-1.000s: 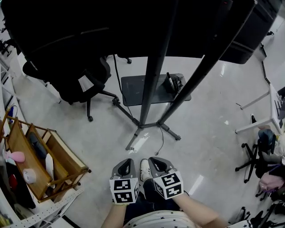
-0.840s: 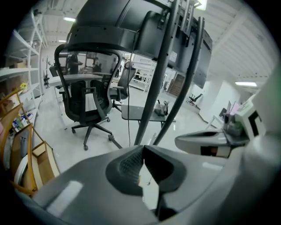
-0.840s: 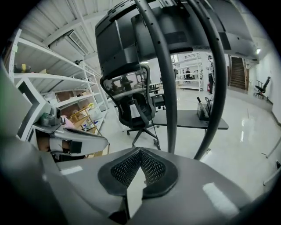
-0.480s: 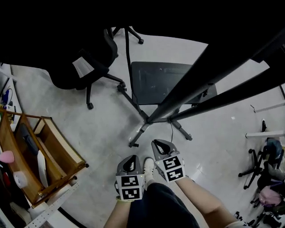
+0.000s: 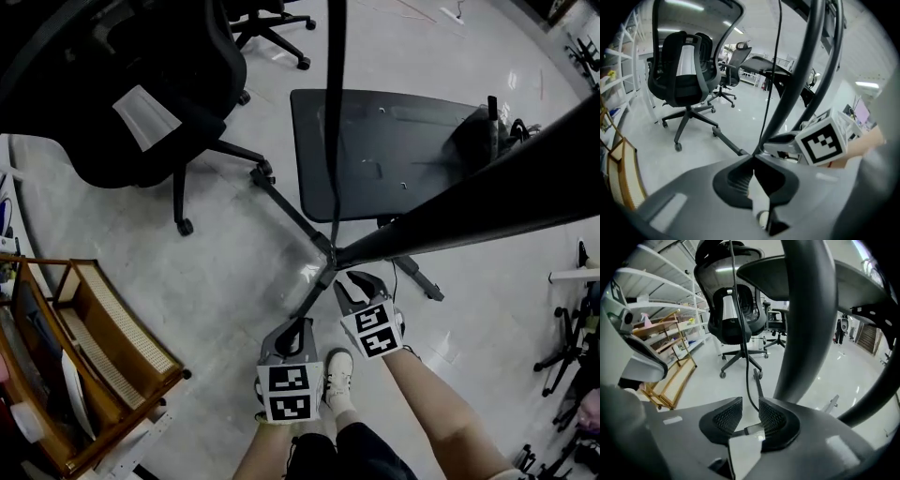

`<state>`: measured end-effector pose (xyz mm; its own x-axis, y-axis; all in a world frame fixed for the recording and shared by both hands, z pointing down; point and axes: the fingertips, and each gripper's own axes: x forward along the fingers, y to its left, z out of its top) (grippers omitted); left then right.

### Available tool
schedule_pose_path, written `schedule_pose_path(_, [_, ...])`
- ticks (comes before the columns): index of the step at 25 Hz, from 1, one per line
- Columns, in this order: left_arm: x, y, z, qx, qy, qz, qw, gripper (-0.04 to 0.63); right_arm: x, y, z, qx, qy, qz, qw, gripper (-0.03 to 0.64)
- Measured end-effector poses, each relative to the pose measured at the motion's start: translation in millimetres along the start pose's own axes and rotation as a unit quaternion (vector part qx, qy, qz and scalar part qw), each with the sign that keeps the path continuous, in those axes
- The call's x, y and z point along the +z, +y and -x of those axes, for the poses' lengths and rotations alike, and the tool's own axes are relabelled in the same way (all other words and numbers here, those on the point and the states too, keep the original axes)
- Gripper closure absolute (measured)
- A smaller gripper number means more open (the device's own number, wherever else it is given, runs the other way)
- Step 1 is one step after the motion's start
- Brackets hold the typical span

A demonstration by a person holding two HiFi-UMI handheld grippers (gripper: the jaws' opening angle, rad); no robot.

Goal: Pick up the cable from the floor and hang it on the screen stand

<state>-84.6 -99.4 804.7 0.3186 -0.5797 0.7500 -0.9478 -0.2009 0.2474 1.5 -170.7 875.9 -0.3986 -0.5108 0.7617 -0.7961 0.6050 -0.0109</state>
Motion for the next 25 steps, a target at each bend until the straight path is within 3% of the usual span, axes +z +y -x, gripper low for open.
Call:
schedule_pose_path(7, [-11, 15, -31, 0.001, -0.005, 0.012, 0.9999, 0.588, 1, -1, -45, -0.006, -0.001, 0.064, 0.998, 0.53])
schedule_pose_path(10, [-15, 17, -36, 0.0, -0.002, 0.017, 0.9999, 0.588, 1, -4, -52, -0.018, -0.001, 0.069, 0.997, 0.588])
schedule_pose_path(15, [-19, 17, -37, 0.002, 0.001, 0.02, 0.9998, 0.588, -1, -5, -47, -0.026, -0.006, 0.061, 0.998, 0.604])
schedule_pose_path(20, [-4, 12, -21, 0.001, -0.006, 0.014, 0.9999, 0.588, 17, 2, -15, -0.025, -0.041, 0.042, 0.998, 0.604])
schedule_pose_path(25, [33, -8, 23, -0.007, -0.012, 0.001, 0.9999, 0.588, 59, 4, 66, -0.037, -0.092, -0.002, 0.995, 0.604])
